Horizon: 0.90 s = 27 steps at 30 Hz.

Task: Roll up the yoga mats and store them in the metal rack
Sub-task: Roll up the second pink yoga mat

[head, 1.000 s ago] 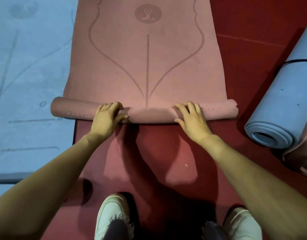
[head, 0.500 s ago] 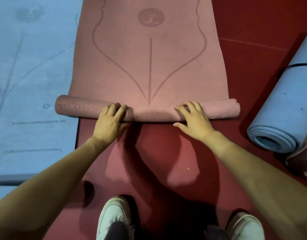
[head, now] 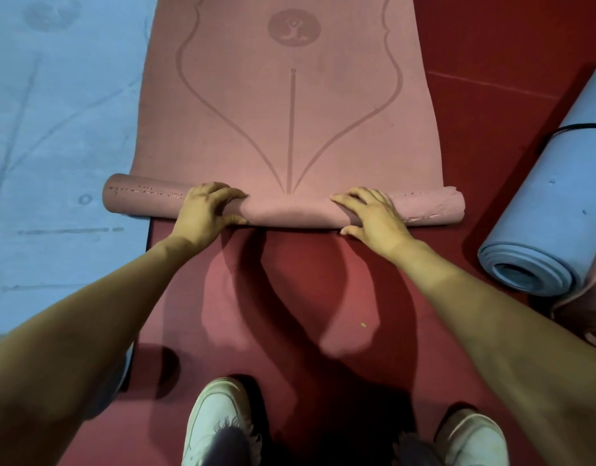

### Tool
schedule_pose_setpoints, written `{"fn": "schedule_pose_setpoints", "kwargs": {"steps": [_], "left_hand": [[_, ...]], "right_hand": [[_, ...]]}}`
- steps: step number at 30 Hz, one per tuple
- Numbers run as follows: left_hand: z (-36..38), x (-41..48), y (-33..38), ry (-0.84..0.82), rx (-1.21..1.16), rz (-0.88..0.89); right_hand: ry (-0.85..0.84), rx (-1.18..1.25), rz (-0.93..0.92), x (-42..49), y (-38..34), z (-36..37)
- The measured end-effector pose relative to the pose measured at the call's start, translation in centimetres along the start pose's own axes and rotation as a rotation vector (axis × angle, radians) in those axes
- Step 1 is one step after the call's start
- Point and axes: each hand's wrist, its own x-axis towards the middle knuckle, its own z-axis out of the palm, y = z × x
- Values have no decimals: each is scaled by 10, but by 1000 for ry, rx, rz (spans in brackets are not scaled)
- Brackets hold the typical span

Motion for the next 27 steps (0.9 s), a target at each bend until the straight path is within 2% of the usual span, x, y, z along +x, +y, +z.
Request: {"fn": "schedule_pose_setpoints", "kwargs": {"steps": [8, 20, 27], "left_hand": [[-10, -5, 8, 55, -78, -66], [21, -121, 36, 72, -102, 21], [17, -117, 41, 37, -187, -45]], "right_hand": [[-41, -27, 31, 2, -5, -17], [-43, 11, -53, -112, -11, 8], [-66, 166, 36, -114, -11, 7]]}}
